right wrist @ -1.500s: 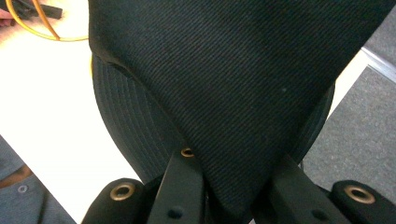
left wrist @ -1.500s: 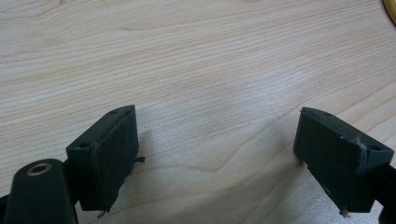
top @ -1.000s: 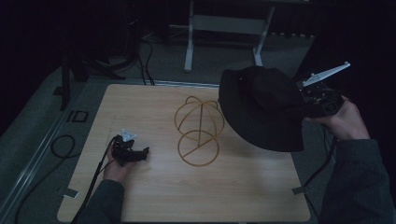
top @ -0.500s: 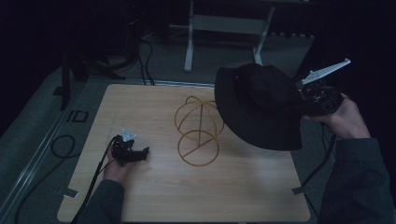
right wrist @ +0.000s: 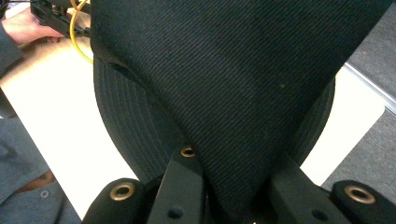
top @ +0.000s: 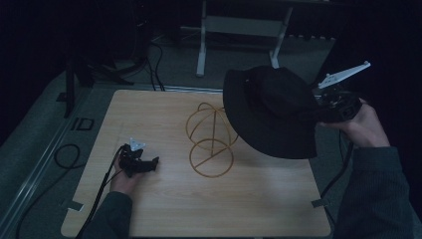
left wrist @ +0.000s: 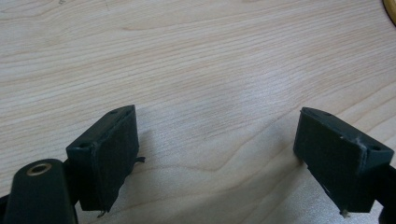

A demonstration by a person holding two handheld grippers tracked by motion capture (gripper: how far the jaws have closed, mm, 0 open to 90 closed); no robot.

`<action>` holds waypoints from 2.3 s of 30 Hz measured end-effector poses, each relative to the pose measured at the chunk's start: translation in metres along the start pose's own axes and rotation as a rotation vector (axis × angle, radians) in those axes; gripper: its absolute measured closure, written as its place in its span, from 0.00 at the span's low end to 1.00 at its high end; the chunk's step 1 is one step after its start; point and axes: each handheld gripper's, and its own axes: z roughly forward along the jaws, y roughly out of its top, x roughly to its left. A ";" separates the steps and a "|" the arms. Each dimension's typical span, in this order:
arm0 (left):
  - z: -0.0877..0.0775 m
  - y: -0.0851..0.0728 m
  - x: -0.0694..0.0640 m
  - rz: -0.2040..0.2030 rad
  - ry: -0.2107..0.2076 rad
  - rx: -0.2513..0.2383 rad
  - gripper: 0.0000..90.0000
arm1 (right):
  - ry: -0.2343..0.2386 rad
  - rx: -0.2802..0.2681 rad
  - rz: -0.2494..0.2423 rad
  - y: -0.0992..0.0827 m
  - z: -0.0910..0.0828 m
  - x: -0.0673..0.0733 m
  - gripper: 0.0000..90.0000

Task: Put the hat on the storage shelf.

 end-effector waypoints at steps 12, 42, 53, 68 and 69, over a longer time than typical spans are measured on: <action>0.000 0.000 0.000 -0.001 0.000 -0.001 0.16 | 0.001 0.007 -0.030 0.011 0.001 0.007 0.96; 0.000 0.000 0.000 -0.001 0.000 -0.001 0.16 | 0.051 0.032 -0.113 0.042 0.021 0.029 0.96; 0.000 0.000 0.000 -0.001 0.000 -0.001 0.16 | 0.075 0.063 -0.154 0.059 0.040 0.041 0.96; 0.000 0.000 0.000 -0.001 -0.001 -0.001 0.16 | 0.133 0.116 -0.169 0.079 0.080 0.054 0.96; 0.000 0.000 0.000 -0.001 0.000 -0.002 0.16 | 0.138 0.123 -0.171 0.080 0.084 0.054 0.95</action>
